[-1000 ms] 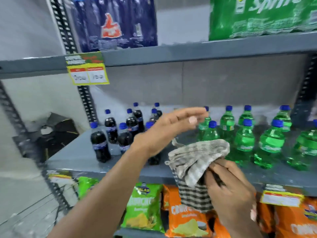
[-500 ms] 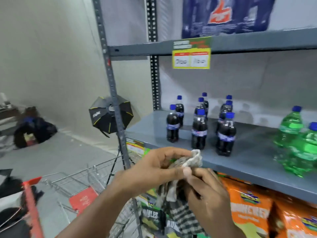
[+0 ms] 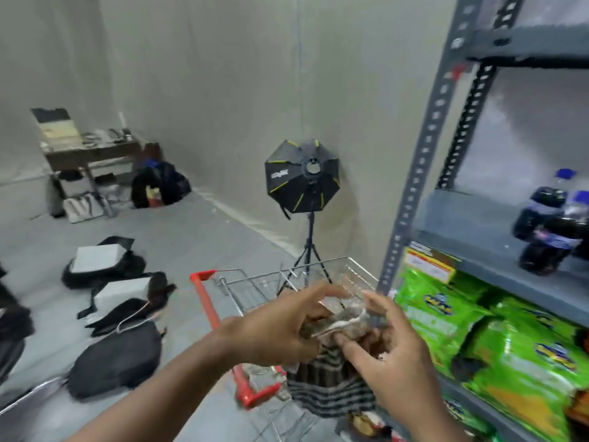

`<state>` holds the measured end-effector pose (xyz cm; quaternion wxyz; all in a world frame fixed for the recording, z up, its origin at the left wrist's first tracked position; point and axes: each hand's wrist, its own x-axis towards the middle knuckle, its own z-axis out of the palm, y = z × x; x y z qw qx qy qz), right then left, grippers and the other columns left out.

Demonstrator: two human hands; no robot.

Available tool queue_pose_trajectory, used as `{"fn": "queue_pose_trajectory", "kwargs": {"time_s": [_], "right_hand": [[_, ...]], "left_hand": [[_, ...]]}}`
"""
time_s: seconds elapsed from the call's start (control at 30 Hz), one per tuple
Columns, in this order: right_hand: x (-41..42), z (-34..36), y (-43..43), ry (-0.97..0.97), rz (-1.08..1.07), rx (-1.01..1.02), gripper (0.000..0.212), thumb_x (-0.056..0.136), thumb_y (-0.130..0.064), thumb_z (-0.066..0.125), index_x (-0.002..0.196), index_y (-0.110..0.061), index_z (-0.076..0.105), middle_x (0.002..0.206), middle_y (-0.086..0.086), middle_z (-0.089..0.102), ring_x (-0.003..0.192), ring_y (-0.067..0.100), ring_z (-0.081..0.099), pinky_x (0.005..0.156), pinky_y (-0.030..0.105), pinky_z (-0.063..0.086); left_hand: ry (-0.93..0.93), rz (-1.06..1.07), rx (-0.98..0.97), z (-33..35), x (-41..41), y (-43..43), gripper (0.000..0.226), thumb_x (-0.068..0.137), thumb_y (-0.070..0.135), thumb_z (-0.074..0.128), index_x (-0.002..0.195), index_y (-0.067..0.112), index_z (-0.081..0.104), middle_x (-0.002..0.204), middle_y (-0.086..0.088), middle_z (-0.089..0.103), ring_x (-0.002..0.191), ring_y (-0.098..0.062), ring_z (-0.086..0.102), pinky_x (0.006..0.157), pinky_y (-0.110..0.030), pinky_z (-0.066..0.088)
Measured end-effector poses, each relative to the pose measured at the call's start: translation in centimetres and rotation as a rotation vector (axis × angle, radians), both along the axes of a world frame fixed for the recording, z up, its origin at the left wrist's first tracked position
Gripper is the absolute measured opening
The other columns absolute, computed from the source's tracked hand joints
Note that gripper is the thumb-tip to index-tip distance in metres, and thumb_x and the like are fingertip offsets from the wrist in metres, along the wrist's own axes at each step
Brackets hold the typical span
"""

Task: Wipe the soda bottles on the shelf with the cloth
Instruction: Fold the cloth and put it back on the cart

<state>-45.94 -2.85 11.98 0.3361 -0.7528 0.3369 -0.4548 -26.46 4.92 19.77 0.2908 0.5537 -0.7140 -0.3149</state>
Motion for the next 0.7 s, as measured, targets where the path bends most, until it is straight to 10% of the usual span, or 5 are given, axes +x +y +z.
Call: {"fn": "queue_pose_trajectory", "kwargs": {"time_s": [0.13, 0.33, 0.53, 0.7], "right_hand": [[4.8, -0.8, -0.4, 0.217, 0.170, 0.067, 0.031, 0.072, -0.053, 0.080, 0.100, -0.042, 0.071, 0.085, -0.018, 0.072, 0.069, -0.002, 0.065, 0.058, 0.020, 0.052], [11.3, -3.6, -1.5, 0.393, 0.184, 0.065, 0.028, 0.081, -0.016, 0.072, 0.101, -0.036, 0.071, 0.086, -0.018, 0.067, 0.079, -0.002, 0.061, 0.061, 0.008, 0.043], [16.9, -6.7, -2.2, 0.352, 0.076, -0.022, 0.032, 0.083, -0.005, 0.072, 0.107, -0.027, 0.074, 0.095, -0.013, 0.061, 0.078, 0.001, 0.059, 0.066, 0.007, 0.047], [22.0, -13.5, 0.8, 0.468, 0.078, 0.111, 0.037, 0.087, -0.006, 0.066, 0.116, -0.027, 0.072, 0.121, 0.001, 0.065, 0.098, 0.019, 0.065, 0.084, 0.032, 0.058]], "left_hand": [[-0.220, 0.067, -0.032, -2.1, 5.0, 0.6, 0.071, 0.085, 0.003, 0.064, 0.147, 0.025, 0.038, 0.132, 0.000, 0.068, 0.111, -0.002, 0.059, 0.083, -0.001, 0.043], [-0.573, 0.194, 0.061, -7.4, 11.5, -0.9, 0.044, 0.084, 0.011, 0.060, 0.126, 0.026, 0.060, 0.113, -0.004, 0.075, 0.103, -0.026, 0.069, 0.084, -0.037, 0.056], [-0.805, 0.194, -0.349, -12.5, 17.1, -4.5, 0.031, 0.084, 0.009, 0.074, 0.115, 0.016, 0.074, 0.112, -0.006, 0.079, 0.100, -0.030, 0.075, 0.077, -0.045, 0.063], [-0.859, 0.001, -0.440, -20.1, 24.2, -4.0, 0.029, 0.083, 0.014, 0.071, 0.111, 0.017, 0.076, 0.114, -0.003, 0.079, 0.105, -0.022, 0.075, 0.093, -0.036, 0.058]]}}
